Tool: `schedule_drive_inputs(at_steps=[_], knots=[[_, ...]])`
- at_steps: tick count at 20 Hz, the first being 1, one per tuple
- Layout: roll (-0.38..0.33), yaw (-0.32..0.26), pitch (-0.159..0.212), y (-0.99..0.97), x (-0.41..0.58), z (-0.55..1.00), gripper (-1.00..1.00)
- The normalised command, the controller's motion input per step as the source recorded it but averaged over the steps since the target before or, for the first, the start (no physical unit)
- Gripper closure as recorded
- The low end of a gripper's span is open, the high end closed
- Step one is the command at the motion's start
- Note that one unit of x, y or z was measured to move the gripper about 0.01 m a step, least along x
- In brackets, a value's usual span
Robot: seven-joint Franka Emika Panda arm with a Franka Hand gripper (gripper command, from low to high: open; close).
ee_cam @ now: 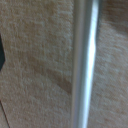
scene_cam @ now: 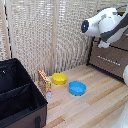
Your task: Kindly move your gripper toward the top drawer's handle. With caution, hold the handle robustly using your gripper and pull open the top drawer. Let the handle go. Relocate your gripper to the bowl placed in the background. Gently hold the bowl using your gripper. Bring the gripper and the bowl to the ajar drawer. Softly release the bowl into it.
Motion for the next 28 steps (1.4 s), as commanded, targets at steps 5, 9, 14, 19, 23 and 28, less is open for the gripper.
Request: schedule_drive_inputs(at_steps=[5, 9, 14, 19, 23, 28], knots=[[-0.002, -0.004, 0.000, 0.01, 0.010, 0.00, 1.00], [-0.085, 0.027, 0.000, 0.03, -0.076, 0.05, 1.00], [-0.084, 0.034, 0.000, 0.17, -0.287, 0.21, 1.00], [-0.005, -0.024, 0.000, 0.31, -0.199, 0.25, 1.00], [-0.024, -0.036, 0.000, 0.52, -0.164, 0.10, 1.00], [-0.022, -0.007, 0.014, 0.45, 0.021, 0.03, 1.00]])
